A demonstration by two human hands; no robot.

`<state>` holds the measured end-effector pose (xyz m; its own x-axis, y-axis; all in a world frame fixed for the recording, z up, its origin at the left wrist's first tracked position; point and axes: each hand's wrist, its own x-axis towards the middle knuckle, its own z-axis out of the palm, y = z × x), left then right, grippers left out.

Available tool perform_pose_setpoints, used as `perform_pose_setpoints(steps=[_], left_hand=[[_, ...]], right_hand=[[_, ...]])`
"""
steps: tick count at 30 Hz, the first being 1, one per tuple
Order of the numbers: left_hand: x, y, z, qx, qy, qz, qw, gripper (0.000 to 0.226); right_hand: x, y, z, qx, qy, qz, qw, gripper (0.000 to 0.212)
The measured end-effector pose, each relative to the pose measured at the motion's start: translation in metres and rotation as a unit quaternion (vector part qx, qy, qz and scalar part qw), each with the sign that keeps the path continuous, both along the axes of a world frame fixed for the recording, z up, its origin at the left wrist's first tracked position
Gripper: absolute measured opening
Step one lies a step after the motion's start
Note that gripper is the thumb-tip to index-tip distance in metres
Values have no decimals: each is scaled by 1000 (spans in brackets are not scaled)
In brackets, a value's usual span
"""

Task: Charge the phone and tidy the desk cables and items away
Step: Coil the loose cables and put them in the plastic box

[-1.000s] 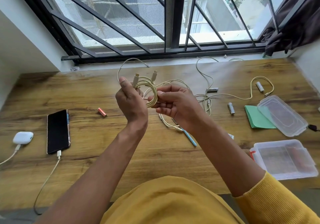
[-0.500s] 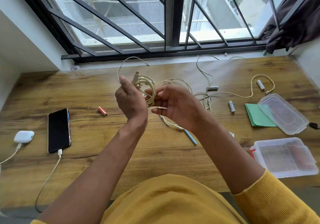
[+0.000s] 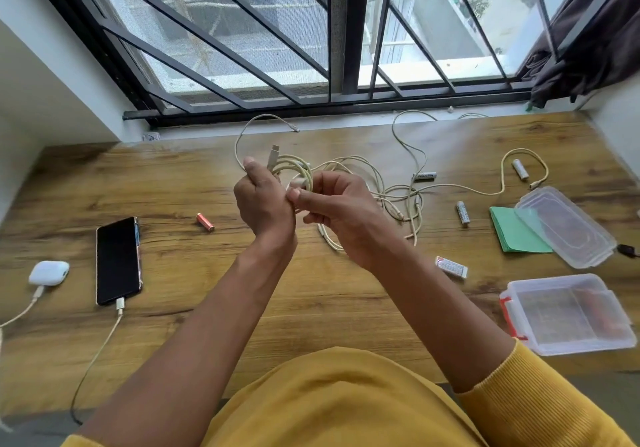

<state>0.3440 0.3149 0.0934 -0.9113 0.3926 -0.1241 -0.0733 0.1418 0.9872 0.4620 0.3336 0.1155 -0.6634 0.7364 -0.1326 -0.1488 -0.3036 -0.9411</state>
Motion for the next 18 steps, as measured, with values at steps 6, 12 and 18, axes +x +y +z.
perform_pose_setpoints(steps=[6,12,18], left_hand=[[5,0,0,1,-38,9,999,73],[5,0,1,-21,-40,17,999,61],[-3,1,-2,-52,-24,36,998,61]], right_hand=[[-6,-5,-4,89,-39,-126,987,49],[-10,-8,-8,286,-105,-128,944,27],[-6,-4,-5,343,-162,-161,911,11]])
